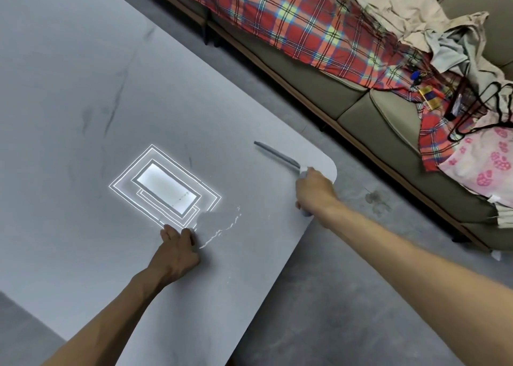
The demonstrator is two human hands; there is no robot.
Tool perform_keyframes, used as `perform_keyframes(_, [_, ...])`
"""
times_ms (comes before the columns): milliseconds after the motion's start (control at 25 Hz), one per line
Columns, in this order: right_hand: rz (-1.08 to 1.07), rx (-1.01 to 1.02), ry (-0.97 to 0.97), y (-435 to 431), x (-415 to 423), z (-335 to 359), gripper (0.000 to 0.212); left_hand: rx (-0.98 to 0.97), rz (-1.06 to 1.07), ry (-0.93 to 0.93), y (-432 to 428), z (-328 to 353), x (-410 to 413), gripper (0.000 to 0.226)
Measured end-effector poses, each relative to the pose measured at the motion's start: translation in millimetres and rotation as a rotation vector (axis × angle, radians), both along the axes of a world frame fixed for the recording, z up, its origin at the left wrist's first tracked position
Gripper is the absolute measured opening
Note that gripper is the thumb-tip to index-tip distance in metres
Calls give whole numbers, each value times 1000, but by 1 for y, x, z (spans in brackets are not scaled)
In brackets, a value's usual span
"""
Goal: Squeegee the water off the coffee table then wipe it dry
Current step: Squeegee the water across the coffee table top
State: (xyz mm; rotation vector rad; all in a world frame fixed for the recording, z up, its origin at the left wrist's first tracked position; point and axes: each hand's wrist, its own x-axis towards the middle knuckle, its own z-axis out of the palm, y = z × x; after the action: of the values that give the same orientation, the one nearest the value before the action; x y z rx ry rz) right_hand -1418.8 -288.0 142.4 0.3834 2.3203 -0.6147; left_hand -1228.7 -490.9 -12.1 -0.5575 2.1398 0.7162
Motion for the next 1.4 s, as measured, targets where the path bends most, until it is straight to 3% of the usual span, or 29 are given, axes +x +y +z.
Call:
perform_keyframes(160, [-20, 57, 140, -25, -46, -19, 55, 12, 55, 88, -10, 14, 8, 22])
perform_keyframes(280, [64, 7, 98, -47, -13, -37, 71, -51, 80, 224, -24, 27, 29, 25])
perform_keyframes(440, [305, 16, 67, -57, 48, -47, 63, -157, 193, 342, -36, 28, 58, 20])
perform_keyframes(560, [479, 10, 31, -62, 110, -30, 67, -194, 396, 332, -60, 39, 86, 16])
perform_keyframes(720, [668, 81, -41, -35, 124, -15, 62, -209, 387, 219, -64, 30, 89, 21])
perform_keyframes(840, [582, 67, 76, -40, 85, -8, 48, -250, 283, 111, -68, 24, 101, 26])
perform_keyframes(960, [334, 33, 158, -71, 26, -18, 37, -158, 306, 28, -73, 22, 110, 22])
perform_keyframes(1120, [239, -30, 112, -117, 28, -38, 51, -36, 349, 43, -90, 23, 113, 23])
perform_keyframes(1200, [383, 8, 110, -125, 59, -48, 62, 1, 354, 53, -96, 24, 115, 25])
perform_keyframes(1400, [768, 1, 63, -97, 136, -48, 64, 44, 390, 77, -99, 29, 121, 26])
